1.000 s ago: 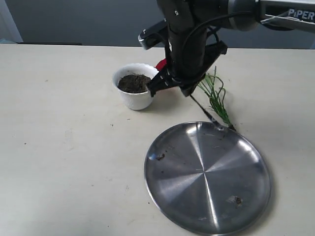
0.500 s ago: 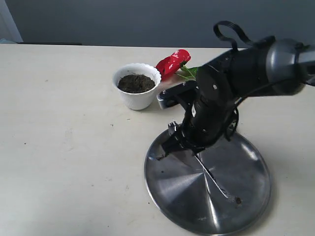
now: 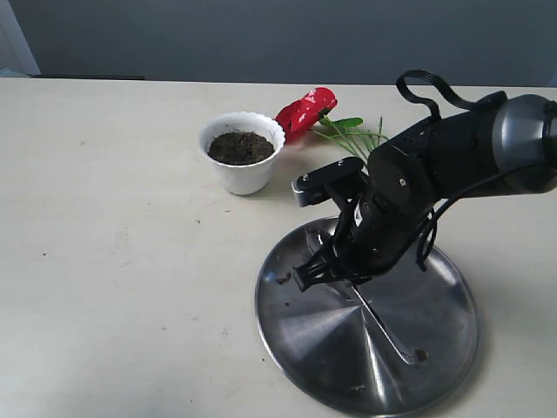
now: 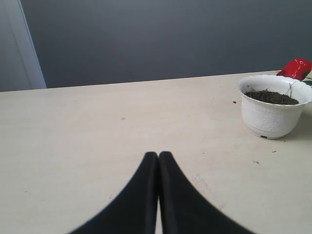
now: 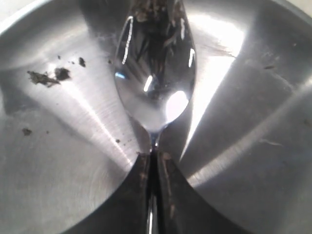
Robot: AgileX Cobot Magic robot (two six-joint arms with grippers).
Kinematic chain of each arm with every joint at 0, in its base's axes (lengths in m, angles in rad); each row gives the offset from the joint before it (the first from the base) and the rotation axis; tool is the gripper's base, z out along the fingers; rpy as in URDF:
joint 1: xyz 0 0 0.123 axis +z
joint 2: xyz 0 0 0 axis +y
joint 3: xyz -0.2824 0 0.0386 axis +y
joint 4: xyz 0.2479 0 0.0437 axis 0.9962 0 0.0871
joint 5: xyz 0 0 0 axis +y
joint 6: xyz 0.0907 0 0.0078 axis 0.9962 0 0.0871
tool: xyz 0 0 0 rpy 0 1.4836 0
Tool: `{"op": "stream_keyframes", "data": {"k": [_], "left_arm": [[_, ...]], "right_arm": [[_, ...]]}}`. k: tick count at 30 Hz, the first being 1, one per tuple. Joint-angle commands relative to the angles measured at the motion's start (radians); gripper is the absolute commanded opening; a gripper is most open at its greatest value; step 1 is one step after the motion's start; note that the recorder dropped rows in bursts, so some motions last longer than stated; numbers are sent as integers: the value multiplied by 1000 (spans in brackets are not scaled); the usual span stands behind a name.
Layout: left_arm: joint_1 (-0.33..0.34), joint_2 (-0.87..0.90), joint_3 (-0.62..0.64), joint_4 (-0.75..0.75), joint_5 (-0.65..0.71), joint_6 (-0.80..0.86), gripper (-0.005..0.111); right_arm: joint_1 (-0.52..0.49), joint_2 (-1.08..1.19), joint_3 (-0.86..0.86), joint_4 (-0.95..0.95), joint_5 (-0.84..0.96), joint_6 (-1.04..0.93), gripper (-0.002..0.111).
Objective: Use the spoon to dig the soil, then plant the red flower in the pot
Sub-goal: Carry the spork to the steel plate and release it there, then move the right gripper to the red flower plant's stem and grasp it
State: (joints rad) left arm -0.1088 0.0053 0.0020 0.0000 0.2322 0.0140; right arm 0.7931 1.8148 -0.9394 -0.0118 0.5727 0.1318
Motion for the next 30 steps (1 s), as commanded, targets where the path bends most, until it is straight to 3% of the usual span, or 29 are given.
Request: {"op": "stream_keyframes", "data": {"k": [1, 12, 15, 16, 18, 24, 27, 30], "left_arm": [[-3, -5, -2, 0, 0, -4, 0], [-3, -5, -2, 0, 0, -4, 0], [-3, -5, -2, 0, 0, -4, 0], [-3, -5, -2, 0, 0, -4, 0], [-3, -5, -2, 0, 0, -4, 0], [-3, -5, -2, 0, 0, -4, 0], [-3, -5, -2, 0, 0, -4, 0], [-3, -5, -2, 0, 0, -4, 0]], "right_arm": [[-6, -6, 1, -4, -17, 0, -1], [-6, -6, 1, -26, -12, 0, 1], [-6, -6, 1, -29, -14, 0, 15], [-6, -6, 1, -31, -14, 0, 25], [-6, -6, 1, -34, -14, 0, 32], [-6, -43, -3, -104, -46, 19, 31], [-8, -133, -8, -238, -117, 158, 31], [-59, -158, -66, -329, -77, 268, 31]]}}
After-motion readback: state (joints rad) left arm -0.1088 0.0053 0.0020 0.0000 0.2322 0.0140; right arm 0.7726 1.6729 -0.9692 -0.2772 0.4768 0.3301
